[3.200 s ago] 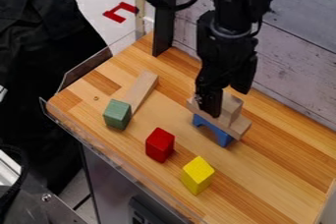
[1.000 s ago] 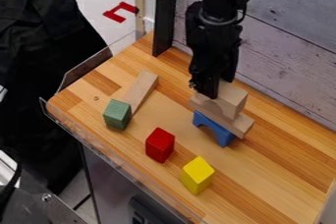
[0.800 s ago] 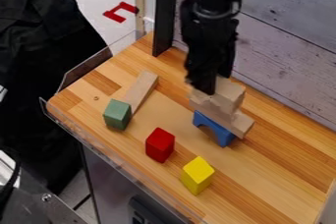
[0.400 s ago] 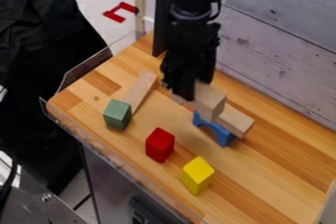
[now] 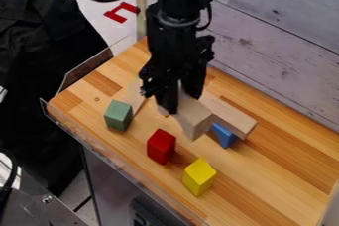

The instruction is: Put the arch on top of the red and yellow blocks

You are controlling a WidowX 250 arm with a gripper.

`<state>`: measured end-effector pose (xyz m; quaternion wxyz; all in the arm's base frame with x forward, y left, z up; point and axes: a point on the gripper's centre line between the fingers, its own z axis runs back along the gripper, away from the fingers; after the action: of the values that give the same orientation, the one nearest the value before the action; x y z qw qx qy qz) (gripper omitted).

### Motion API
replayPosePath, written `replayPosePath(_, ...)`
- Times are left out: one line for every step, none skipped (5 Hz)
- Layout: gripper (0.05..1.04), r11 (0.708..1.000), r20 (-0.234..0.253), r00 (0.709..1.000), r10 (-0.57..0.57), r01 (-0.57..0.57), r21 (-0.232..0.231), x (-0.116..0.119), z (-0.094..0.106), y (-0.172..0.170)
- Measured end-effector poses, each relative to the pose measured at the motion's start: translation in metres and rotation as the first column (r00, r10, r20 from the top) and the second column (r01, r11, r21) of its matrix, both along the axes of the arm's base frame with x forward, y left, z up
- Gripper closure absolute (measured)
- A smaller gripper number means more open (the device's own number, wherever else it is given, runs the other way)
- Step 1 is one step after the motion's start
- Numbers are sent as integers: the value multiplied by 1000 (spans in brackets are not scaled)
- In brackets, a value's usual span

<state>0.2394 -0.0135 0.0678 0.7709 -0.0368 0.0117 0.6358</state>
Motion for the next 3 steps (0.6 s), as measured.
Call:
replayPosePath(557,1000,-21,1000,7,-6,18,-10,-5,1)
replayPosePath(557,1000,-23,1000,13,-13,18,-10,-6,-6)
replayPosePath(557,1000,-27,1000,-15,15,16,-10,-10,-17)
